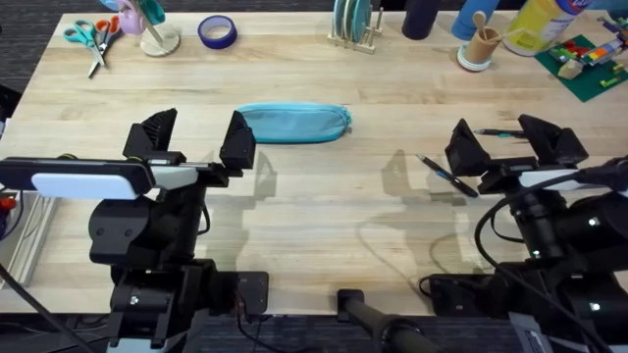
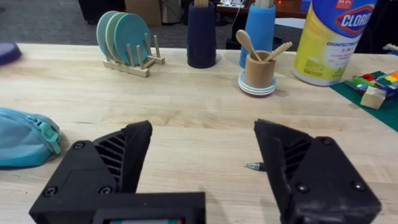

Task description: Unzip the bag, pick up the pens from the table one at a time and place them inside, then zip the bag closed.

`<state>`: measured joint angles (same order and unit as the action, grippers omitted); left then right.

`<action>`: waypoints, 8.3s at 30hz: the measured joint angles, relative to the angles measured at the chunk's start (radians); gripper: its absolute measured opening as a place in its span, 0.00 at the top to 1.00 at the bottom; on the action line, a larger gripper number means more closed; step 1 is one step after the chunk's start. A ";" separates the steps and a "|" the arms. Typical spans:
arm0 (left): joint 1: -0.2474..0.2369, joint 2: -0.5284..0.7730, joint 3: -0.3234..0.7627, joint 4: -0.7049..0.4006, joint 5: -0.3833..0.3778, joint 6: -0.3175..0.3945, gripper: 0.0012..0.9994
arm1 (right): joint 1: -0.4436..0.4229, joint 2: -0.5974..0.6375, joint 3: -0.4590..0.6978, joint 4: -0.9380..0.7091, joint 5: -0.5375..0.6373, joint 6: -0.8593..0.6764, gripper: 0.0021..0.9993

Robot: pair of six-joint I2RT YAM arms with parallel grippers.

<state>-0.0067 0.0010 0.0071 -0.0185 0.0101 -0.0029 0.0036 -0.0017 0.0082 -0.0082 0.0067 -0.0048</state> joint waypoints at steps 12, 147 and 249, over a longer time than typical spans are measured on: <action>0.000 0.000 0.000 0.000 0.000 0.003 0.00 | 0.000 0.000 0.000 0.000 0.000 0.000 0.00; 0.403 1.703 0.976 -0.650 1.010 1.336 0.01 | 0.000 0.977 1.085 -0.621 -0.381 -0.021 0.00; 0.349 1.733 0.976 -0.602 1.028 1.339 0.96 | 0.112 1.415 1.085 -0.671 -0.469 0.382 0.00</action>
<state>0.3427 1.7344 0.9829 -0.6201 1.0378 1.3361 0.1156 1.4130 1.0935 -0.6792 -0.4626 0.3775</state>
